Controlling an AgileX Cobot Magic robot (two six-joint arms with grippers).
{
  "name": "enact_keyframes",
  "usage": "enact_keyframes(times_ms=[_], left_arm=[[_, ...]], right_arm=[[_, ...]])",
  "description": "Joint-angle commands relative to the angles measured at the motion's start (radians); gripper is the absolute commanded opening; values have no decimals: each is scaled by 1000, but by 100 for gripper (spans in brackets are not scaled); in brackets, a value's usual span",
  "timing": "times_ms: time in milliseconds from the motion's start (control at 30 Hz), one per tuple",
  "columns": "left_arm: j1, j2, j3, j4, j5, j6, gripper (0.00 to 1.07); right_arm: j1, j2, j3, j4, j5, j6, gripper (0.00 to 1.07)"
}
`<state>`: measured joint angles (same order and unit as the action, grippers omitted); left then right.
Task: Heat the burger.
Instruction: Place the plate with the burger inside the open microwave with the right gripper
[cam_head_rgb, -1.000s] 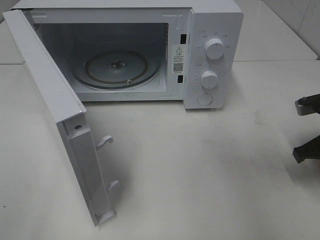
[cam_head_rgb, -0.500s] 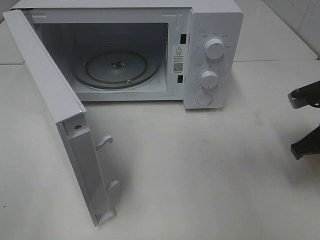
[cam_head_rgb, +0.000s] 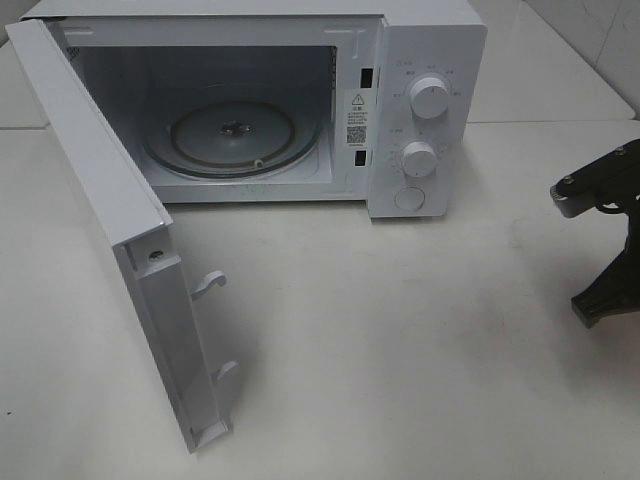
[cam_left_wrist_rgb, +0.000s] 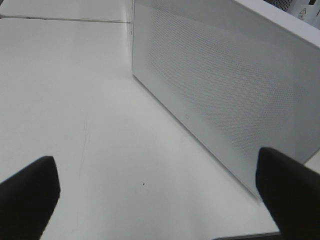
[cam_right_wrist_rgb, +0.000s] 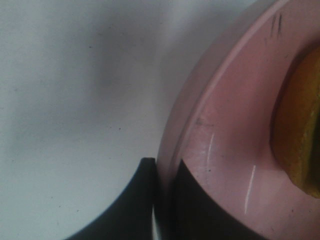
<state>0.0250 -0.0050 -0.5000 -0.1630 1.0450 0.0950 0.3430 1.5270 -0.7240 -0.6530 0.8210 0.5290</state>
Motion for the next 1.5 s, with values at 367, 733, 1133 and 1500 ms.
enact_keyframes(times_ms=[367,733,1133,1500], left_arm=[[4,-25,4,-4,-8,4,100],[4,-25,4,-4,-8,4,100],[4,-25,4,-4,-8,4,100],[4,-25,4,-4,-8,4,100]], right_arm=[[185,-77,36,-65,113,4,0],[391,-83,36,-76,136,2,0],[561,-83,36,-119,136,-25,0],[672,-83,36,-163,114,-179,0]])
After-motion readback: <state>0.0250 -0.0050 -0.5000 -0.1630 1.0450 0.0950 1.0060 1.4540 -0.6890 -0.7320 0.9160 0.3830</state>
